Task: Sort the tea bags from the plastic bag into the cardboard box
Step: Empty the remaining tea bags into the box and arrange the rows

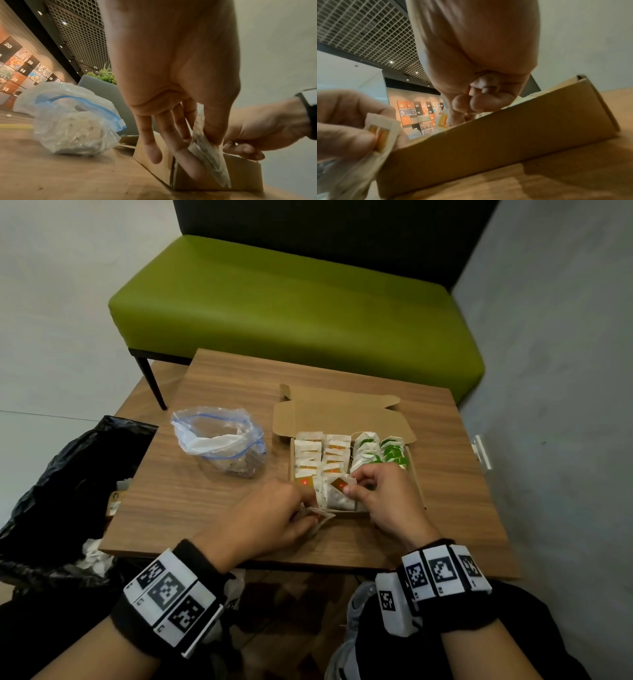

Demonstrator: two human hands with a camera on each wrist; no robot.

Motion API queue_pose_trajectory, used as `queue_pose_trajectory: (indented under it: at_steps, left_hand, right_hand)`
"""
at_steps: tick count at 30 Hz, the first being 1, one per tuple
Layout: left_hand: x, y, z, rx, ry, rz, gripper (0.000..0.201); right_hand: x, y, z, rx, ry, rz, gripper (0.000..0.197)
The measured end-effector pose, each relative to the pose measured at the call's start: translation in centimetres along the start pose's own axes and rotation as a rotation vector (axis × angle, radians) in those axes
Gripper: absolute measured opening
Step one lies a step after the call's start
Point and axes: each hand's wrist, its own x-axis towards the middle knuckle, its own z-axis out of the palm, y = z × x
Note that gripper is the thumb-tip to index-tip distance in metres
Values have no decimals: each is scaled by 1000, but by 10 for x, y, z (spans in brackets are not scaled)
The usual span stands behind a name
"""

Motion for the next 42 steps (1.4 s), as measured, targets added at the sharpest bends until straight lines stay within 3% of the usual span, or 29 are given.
queue_pose_trajectory:
  at_steps: [6, 9, 12, 16, 20, 22, 25, 29, 34, 39, 42]
  left_hand:
    - [2, -1, -4, -33, 32, -69, 13]
    - [1, -3, -9, -87, 120, -151, 5]
    - [1, -9, -12, -240, 204, -250, 7]
    - [2, -8, -14, -552, 281, -314, 4]
    - [3, -6, -14, -650, 306, -308, 5]
    - [4, -5, -14, -658, 287, -296, 7]
    - [5, -2, -13, -662, 243, -253, 13]
    - [6, -5, -11, -656, 227, -254, 19]
    - [9, -7, -5, -551, 255, -265, 15]
    - [10, -12, -7, -348, 376, -314, 30]
    - [9, -16, -9, -321, 384, -321, 33]
  right_hand:
    - [-1, -4, 1, 24, -40, 5, 14]
    - [-6, -9, -1, -120, -40, -14, 5]
    - [-10, -13, -2, -213, -13, -46, 24]
    - [-10, -12, -3, -128, 17, -40, 36]
    - [-11, -10, -9, 59, 79, -36, 32]
    - [-15, -16, -12, 212, 81, -69, 26]
    - [-22, -29, -11, 366, -74, -95, 18]
    - [-23, -34, 3, 314, -114, -119, 2]
    - [-21, -34, 9, 284, -129, -135, 3]
    - [-15, -28, 12, 137, -18, -146, 23]
    - [-15, -29, 14, 95, -65, -128, 14]
